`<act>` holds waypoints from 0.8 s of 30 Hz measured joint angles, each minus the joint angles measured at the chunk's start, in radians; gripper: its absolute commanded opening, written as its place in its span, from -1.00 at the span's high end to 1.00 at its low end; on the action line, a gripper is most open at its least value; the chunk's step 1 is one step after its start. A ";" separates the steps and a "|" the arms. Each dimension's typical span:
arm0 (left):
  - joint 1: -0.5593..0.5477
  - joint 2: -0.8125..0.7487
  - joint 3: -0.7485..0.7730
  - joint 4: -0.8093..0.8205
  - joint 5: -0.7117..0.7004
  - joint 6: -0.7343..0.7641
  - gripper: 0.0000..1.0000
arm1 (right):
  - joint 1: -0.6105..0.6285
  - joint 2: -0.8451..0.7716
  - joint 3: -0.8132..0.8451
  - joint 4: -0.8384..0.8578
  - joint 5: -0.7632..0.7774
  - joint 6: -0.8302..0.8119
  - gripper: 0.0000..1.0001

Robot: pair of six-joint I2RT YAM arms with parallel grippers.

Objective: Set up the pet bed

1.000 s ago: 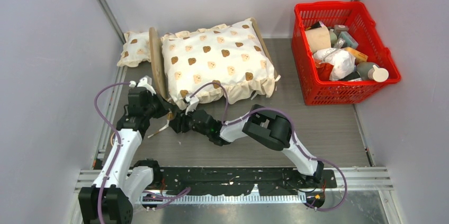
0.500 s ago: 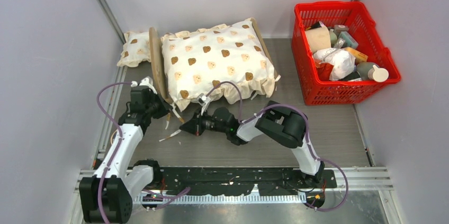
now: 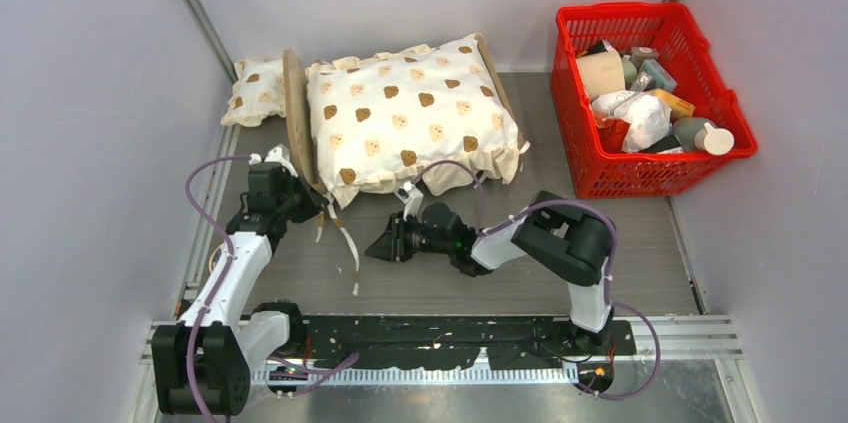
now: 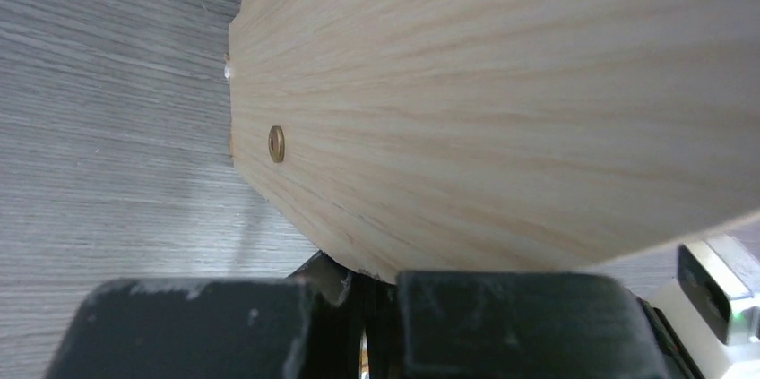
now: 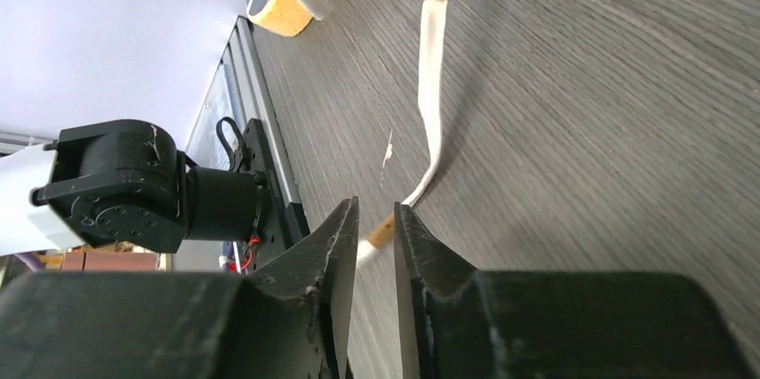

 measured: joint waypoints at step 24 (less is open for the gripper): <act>0.005 -0.054 -0.159 0.080 0.038 -0.071 1.00 | 0.132 -0.084 0.264 -0.569 0.287 -0.506 0.11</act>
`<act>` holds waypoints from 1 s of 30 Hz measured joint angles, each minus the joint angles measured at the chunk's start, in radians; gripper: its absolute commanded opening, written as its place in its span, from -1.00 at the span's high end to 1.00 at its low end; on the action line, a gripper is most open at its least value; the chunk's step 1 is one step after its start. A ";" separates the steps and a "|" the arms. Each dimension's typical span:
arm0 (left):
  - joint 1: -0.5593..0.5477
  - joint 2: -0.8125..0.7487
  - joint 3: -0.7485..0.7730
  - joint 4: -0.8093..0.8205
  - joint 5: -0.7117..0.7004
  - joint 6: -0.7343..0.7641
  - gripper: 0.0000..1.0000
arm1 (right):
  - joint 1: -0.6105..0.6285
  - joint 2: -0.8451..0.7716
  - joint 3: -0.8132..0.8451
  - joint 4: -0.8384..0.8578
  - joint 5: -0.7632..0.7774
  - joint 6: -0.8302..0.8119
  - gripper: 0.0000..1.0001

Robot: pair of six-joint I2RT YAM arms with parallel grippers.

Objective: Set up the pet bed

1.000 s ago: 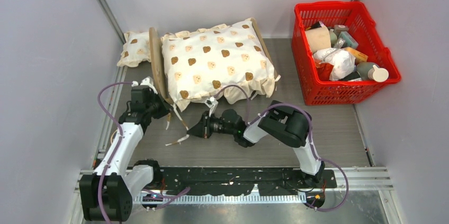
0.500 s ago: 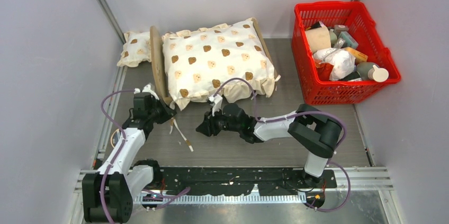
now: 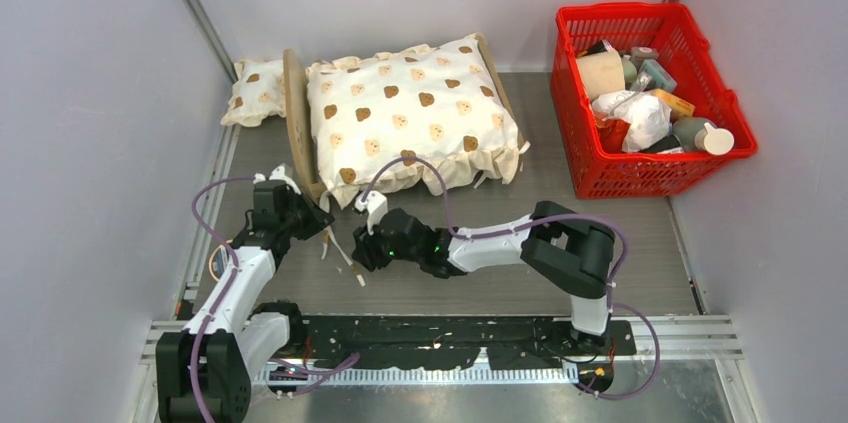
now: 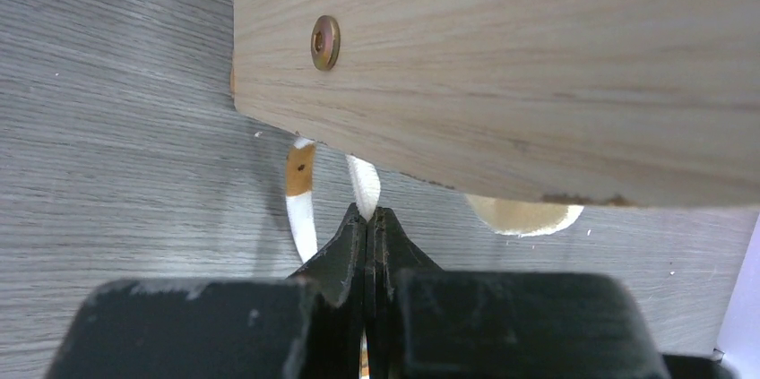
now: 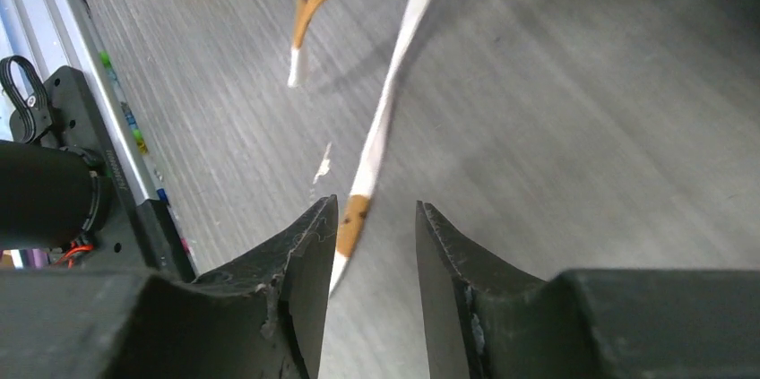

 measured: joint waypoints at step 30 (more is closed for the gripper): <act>0.000 -0.140 -0.069 -0.017 -0.097 -0.030 0.36 | 0.202 0.011 -0.048 -0.100 0.433 0.037 0.89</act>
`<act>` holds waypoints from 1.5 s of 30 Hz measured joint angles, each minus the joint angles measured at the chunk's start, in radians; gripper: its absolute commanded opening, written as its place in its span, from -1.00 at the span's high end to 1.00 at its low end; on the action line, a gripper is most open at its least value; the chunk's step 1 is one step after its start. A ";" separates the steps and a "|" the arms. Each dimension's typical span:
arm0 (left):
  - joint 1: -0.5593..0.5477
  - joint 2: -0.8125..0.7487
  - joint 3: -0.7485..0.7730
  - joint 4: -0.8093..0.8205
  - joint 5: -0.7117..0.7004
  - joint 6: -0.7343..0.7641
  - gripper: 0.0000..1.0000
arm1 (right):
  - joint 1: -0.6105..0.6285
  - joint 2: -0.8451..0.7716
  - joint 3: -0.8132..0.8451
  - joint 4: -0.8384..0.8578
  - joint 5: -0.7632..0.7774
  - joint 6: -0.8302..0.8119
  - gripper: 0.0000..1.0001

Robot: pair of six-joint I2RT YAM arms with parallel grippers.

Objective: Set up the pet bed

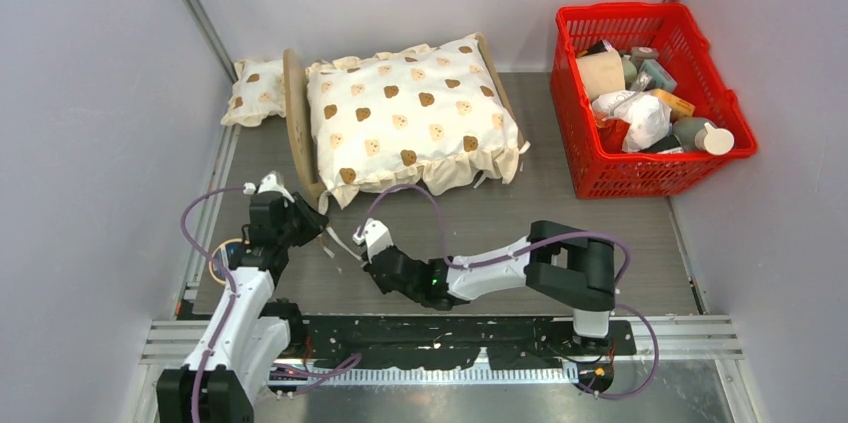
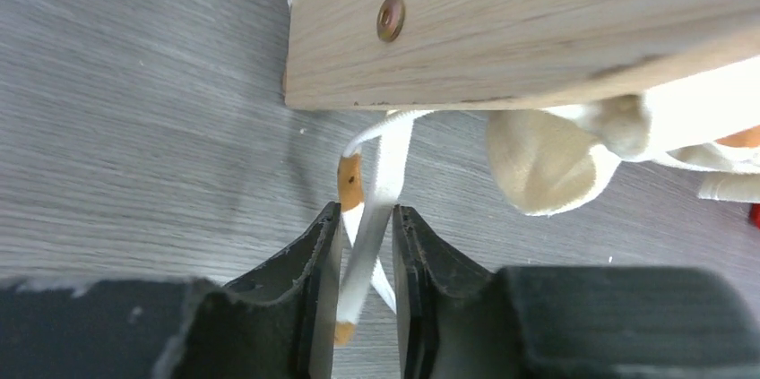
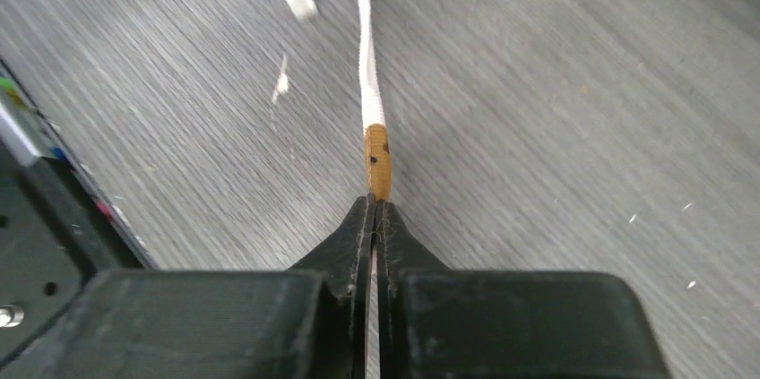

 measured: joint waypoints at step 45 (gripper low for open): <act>-0.083 -0.049 0.089 0.026 0.464 0.811 1.00 | -0.301 -0.097 0.191 0.046 -0.537 -0.103 0.35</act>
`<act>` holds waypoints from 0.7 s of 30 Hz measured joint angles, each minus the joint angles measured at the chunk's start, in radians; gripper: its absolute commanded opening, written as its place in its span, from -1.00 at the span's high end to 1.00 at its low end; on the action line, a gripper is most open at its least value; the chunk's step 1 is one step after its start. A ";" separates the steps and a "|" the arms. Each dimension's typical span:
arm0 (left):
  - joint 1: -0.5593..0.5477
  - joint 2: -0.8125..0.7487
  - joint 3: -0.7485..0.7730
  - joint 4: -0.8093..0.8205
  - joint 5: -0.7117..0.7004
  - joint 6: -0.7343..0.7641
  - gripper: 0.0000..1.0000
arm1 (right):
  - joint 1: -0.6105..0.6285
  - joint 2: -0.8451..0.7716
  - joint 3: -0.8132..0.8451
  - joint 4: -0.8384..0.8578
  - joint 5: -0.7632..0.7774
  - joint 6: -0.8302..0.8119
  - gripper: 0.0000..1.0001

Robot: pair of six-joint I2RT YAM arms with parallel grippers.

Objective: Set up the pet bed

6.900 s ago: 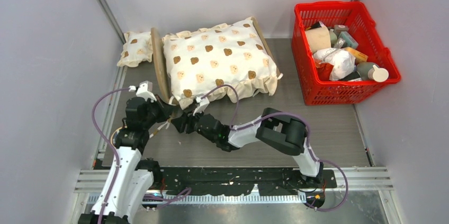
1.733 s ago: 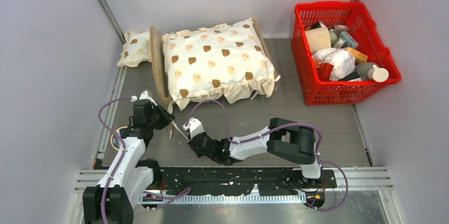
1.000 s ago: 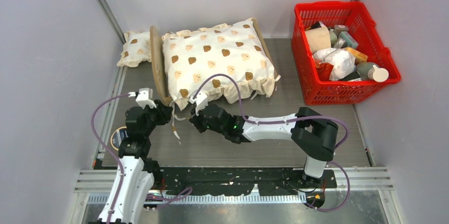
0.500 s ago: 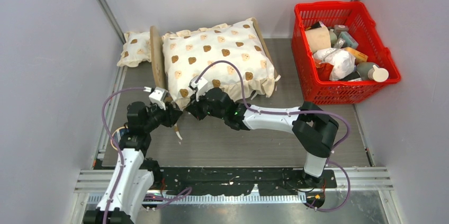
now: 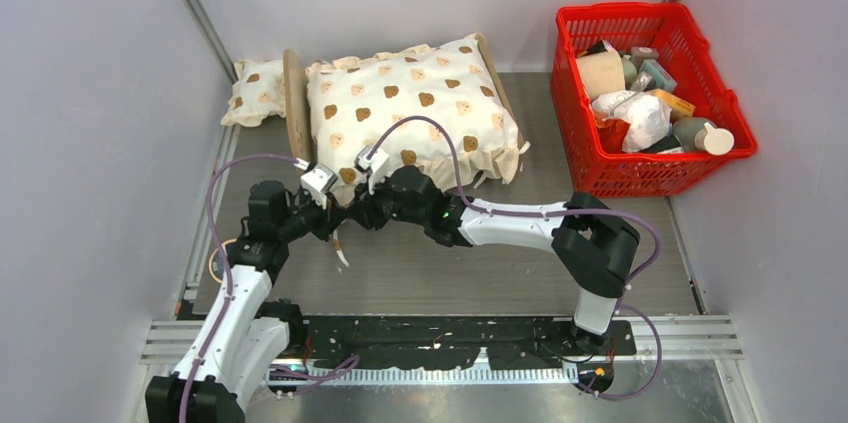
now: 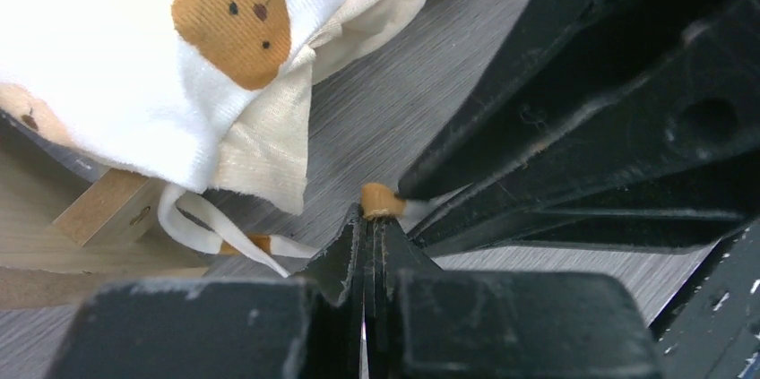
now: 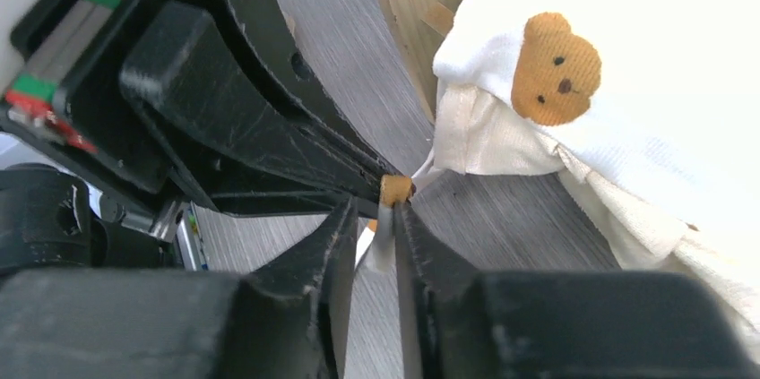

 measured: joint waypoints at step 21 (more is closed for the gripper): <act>-0.002 -0.029 -0.082 0.126 -0.138 -0.594 1.00 | -0.004 0.033 -0.312 0.687 0.079 -0.075 0.11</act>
